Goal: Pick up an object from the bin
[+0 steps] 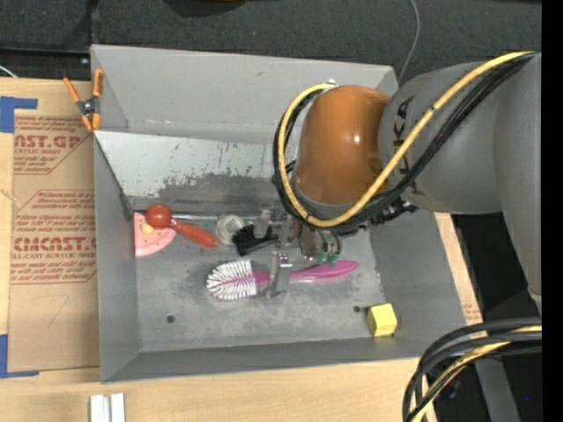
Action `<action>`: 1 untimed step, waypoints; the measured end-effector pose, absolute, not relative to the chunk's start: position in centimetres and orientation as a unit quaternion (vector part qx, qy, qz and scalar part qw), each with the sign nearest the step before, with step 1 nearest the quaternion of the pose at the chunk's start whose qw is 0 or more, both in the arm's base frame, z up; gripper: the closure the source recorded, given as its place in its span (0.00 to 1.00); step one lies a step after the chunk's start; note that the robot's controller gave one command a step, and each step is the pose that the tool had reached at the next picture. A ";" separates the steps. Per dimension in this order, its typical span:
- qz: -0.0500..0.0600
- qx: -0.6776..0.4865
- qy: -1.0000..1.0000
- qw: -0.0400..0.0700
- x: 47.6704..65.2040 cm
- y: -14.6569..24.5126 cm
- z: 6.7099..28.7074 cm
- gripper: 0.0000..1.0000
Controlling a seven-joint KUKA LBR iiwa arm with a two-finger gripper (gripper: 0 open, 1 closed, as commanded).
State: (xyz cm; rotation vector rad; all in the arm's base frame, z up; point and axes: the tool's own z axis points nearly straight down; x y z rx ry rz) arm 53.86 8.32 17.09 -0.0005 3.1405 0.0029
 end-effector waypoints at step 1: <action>0.001 0.000 1.000 0.001 53.9 8.3 17.1 0.00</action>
Offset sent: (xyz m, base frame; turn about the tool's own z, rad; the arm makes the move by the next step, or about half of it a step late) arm 0.0090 -0.0001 -0.0830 -0.0092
